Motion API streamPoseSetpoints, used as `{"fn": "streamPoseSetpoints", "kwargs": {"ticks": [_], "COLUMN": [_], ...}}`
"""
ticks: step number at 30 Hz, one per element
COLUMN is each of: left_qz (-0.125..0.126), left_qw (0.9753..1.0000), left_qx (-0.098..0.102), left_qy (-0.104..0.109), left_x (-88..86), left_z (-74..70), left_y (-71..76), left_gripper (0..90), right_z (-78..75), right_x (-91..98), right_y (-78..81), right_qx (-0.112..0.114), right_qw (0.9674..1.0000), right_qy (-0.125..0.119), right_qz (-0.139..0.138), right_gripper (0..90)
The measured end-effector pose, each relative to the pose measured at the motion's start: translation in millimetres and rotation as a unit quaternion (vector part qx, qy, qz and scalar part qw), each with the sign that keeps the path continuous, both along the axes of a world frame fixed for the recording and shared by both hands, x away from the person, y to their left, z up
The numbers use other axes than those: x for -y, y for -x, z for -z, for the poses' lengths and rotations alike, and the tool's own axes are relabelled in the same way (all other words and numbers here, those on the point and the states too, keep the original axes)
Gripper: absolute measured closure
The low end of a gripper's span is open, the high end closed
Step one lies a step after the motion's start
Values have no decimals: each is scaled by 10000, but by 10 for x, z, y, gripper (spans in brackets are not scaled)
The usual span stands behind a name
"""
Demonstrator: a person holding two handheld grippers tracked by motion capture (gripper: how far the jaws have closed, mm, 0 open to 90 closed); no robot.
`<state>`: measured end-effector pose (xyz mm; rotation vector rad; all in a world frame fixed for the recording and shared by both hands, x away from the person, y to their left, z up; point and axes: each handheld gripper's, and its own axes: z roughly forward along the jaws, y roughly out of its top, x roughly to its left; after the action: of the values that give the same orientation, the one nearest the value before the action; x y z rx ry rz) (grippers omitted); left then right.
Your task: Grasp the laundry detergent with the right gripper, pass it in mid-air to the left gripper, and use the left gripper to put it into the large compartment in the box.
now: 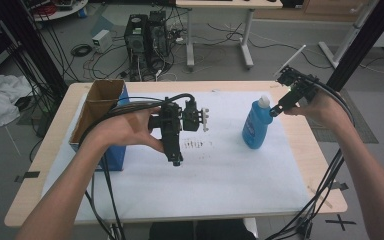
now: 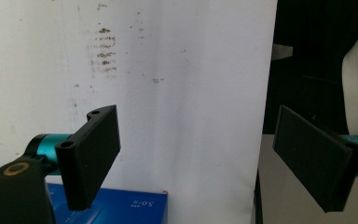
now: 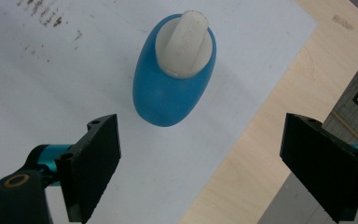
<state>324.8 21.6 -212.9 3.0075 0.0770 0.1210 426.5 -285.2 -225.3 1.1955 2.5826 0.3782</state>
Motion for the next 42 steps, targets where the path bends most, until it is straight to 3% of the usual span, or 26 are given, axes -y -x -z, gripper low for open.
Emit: {"fn": "streamPoseSetpoints", "kwargs": {"ticks": [6,7,21,29,32,42], "left_qz": [-7,-9,-7,-28,-23,-85], "left_qw": [10000,10000,10000,10000,10000,9999], "left_qx": [15,14,-13,-25,-19,-53], "left_qy": [8,18,74,89,92,113], "left_x": [10,10,-28,-51,-52,-73], "left_z": [-3,-3,34,42,42,79], "left_y": [5,5,25,19,19,0], "left_gripper": [149,149,149,149,149,149], "right_z": [18,53,367,494,512,700], "right_x": [33,33,-118,-146,-147,-180], "right_y": [68,102,152,182,180,182], "right_qx": [128,226,444,747,786,1019], "right_qw": [9995,9985,9965,9916,9911,9854], "right_qy": [-221,-348,-449,-723,-733,-904], "right_qz": [208,345,552,772,779,1019], "right_gripper": [115,114,114,114,114,114]}}
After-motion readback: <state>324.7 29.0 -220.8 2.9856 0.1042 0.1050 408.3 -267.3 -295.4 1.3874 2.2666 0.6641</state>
